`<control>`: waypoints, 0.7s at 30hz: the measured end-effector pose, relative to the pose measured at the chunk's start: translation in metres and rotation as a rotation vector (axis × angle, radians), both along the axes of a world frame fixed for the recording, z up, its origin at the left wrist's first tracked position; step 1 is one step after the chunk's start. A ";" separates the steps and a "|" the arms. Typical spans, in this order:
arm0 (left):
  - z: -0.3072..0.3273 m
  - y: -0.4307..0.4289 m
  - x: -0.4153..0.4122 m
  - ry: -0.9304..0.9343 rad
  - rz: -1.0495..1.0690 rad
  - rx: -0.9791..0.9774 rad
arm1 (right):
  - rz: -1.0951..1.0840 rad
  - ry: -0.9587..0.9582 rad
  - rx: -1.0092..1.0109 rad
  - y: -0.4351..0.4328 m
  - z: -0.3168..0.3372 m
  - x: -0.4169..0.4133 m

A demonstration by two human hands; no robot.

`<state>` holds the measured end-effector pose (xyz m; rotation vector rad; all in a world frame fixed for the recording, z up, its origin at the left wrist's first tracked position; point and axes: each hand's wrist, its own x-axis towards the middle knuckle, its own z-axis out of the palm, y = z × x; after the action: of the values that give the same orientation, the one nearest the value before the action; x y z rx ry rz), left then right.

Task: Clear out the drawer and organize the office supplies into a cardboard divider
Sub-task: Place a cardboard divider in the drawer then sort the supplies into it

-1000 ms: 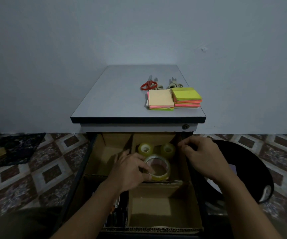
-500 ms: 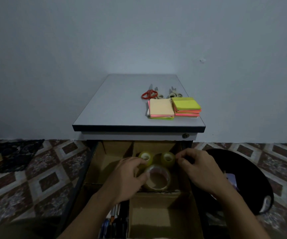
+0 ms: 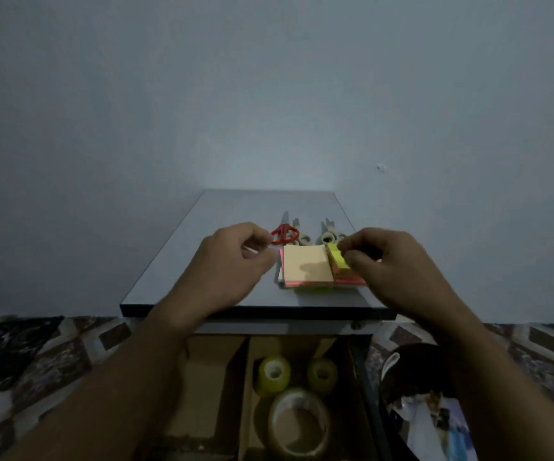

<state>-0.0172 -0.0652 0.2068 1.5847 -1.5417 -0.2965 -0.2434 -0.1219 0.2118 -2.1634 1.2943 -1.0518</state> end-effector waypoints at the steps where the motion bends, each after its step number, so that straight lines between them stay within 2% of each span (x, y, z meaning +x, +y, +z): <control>1: 0.005 -0.015 0.002 0.002 0.006 0.006 | -0.018 0.004 -0.015 -0.016 0.008 0.002; 6: 0.009 -0.090 0.010 -0.040 -0.009 0.143 | -0.075 0.083 0.041 -0.094 0.019 0.015; 10: -0.005 -0.135 0.016 -0.081 -0.010 0.275 | -0.107 0.265 0.146 -0.142 0.007 0.029; 15: -0.015 -0.167 0.016 0.041 -0.077 0.382 | -0.133 0.483 0.224 -0.173 -0.005 0.046; 18: -0.018 -0.179 0.021 -0.058 -0.085 0.399 | -0.146 0.521 0.248 -0.181 -0.007 0.053; 21: -0.021 -0.184 0.023 -0.069 -0.069 0.387 | -0.150 0.508 0.271 -0.183 -0.006 0.057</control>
<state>0.0056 -0.2489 0.1863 1.8542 -1.6662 -0.6142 -0.1866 -0.3051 0.2061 -2.2194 1.7254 -0.3420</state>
